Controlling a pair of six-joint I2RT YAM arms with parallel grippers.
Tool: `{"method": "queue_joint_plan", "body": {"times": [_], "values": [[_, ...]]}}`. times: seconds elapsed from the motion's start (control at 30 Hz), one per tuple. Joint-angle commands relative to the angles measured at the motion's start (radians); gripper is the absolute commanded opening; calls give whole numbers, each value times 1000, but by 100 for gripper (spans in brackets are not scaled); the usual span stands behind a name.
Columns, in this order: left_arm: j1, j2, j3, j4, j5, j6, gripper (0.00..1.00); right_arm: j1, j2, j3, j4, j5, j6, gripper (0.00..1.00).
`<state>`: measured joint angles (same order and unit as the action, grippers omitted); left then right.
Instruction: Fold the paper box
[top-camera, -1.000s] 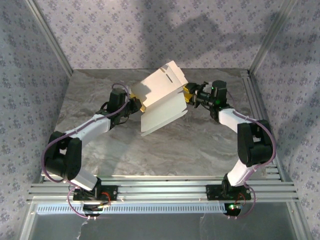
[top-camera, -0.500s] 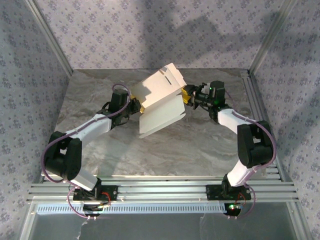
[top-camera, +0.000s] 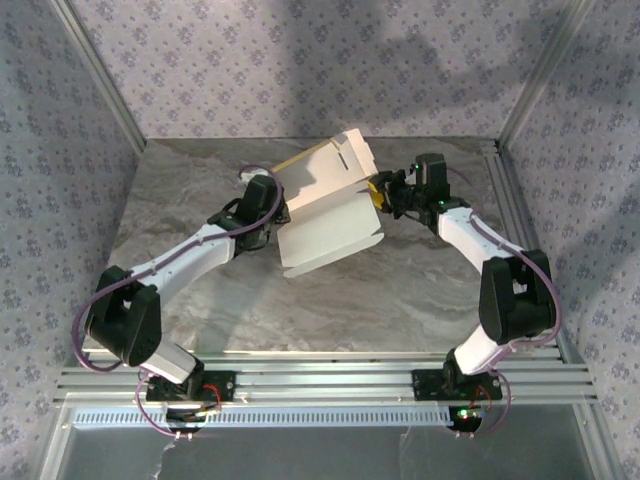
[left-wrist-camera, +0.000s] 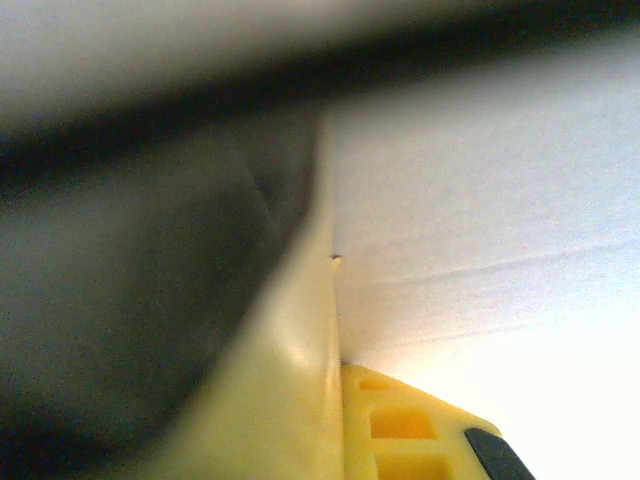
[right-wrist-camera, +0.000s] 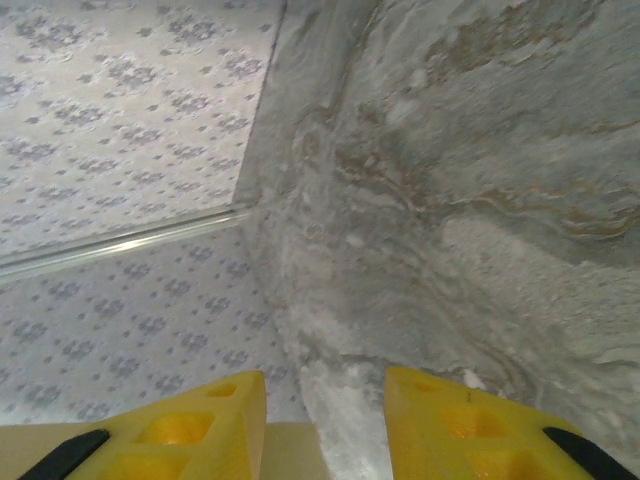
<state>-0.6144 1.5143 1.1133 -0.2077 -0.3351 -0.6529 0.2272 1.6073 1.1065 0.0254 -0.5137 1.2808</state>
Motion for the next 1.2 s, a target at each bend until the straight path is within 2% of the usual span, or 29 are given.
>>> {"method": "queue_joint_plan", "body": {"times": [0.0, 0.17, 0.3, 0.4, 0.5, 0.67, 0.87, 1.0, 1.17], "values": [[-90, -13, 77, -27, -76, 99, 0, 59, -33, 32, -105, -36, -90, 37], [-93, -6, 78, -33, -99, 83, 0, 57, -73, -1, -111, -14, -100, 36], [-41, -42, 28, 22, -8, 45, 0, -6, -121, -115, -63, -5, -75, 36], [-27, -54, 19, 28, 23, 52, 0, -56, -116, -159, -6, -47, -55, 37], [-29, -50, 25, 24, 26, 59, 0, -40, -79, -133, 5, -78, -55, 35], [-28, -33, 47, 10, 28, 74, 0, -2, -46, -93, 7, -60, -51, 33], [-29, -37, 43, -3, 15, 91, 0, -27, -61, -25, -146, 7, -141, 33], [-29, -45, 36, -4, 8, 94, 0, -60, -48, -45, -89, -27, -120, 34], [-31, -32, 46, -12, 11, 96, 0, -52, -42, -14, -90, -37, -125, 33]]}}
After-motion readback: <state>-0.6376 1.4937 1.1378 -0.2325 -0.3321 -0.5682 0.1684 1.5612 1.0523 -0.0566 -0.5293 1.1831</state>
